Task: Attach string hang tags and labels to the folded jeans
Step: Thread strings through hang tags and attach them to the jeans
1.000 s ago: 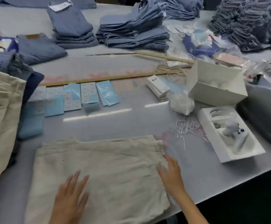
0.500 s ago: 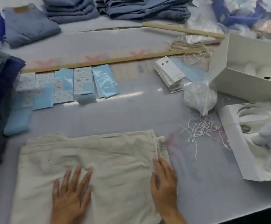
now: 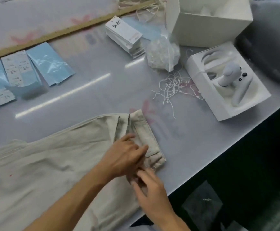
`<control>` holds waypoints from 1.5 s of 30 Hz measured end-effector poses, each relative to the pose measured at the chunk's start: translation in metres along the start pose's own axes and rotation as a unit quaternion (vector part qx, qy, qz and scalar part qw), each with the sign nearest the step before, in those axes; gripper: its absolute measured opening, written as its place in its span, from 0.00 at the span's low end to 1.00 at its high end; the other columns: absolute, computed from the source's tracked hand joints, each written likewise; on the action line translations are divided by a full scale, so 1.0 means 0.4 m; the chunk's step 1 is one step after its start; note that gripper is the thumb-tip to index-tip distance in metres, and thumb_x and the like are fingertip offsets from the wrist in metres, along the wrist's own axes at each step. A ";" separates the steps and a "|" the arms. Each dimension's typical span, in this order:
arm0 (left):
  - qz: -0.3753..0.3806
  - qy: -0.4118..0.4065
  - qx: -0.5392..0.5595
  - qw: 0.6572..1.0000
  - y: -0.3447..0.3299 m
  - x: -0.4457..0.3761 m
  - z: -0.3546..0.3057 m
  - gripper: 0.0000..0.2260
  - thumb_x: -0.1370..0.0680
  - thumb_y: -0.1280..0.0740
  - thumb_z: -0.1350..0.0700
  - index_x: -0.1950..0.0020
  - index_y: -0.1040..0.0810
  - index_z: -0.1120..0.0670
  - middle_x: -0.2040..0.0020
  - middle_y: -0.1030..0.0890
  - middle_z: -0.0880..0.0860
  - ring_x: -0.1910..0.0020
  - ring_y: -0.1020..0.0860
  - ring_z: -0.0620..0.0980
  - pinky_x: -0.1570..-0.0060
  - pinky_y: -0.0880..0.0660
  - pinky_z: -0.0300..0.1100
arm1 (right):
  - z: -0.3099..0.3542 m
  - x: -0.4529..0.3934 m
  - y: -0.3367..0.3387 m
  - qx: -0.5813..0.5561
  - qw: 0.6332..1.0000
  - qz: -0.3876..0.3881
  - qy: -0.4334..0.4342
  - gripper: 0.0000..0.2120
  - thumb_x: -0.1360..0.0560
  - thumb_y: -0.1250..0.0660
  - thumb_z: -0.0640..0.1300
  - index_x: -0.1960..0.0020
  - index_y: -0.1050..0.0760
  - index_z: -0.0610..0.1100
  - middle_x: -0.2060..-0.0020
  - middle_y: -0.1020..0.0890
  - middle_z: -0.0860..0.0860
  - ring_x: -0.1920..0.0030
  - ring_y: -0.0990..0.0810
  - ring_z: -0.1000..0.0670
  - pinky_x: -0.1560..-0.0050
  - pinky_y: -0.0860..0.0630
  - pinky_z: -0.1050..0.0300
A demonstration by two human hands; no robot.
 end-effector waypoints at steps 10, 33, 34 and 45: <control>-0.012 0.186 0.057 0.981 -0.005 0.002 -0.021 0.07 0.19 0.36 0.51 0.46 0.20 0.51 0.64 0.21 0.50 0.64 0.21 0.56 0.67 0.26 0.49 | -0.121 -0.108 0.148 -0.023 0.975 -0.147 -0.167 0.12 0.24 0.27 0.47 0.41 0.21 0.52 0.51 0.21 0.58 0.47 0.24 0.53 0.46 0.23 0.56; -0.035 0.357 0.054 0.932 0.031 0.118 0.038 0.10 0.24 0.30 0.63 0.46 0.16 0.52 0.58 0.28 0.48 0.61 0.28 0.51 0.70 0.30 0.44 | -0.038 -0.172 0.136 0.191 0.974 -0.112 -0.045 0.18 0.21 0.30 0.48 0.33 0.24 0.49 0.46 0.21 0.55 0.44 0.25 0.51 0.40 0.28 0.50; -0.020 0.323 -0.003 0.946 0.035 0.112 0.033 0.11 0.27 0.29 0.64 0.47 0.17 0.53 0.56 0.29 0.51 0.58 0.29 0.54 0.71 0.31 0.44 | -0.030 -0.178 0.135 0.211 0.971 -0.106 -0.041 0.16 0.22 0.30 0.46 0.34 0.23 0.49 0.50 0.20 0.55 0.47 0.24 0.50 0.42 0.28 0.48; 0.058 0.129 -0.034 0.989 0.088 0.100 0.065 0.19 0.24 0.38 0.61 0.34 0.25 0.50 0.51 0.15 0.50 0.56 0.16 0.56 0.37 0.31 0.53 | 0.053 -0.030 0.078 0.252 0.957 -0.119 0.079 0.14 0.22 0.31 0.40 0.37 0.20 0.47 0.49 0.20 0.53 0.50 0.23 0.50 0.51 0.28 0.53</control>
Point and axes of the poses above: each hand's wrist, its own x-axis away from the middle knuckle, its own y-axis out of the back of the hand, z = x × y, the point moved 5 cm from there along -x, towards the middle knuckle
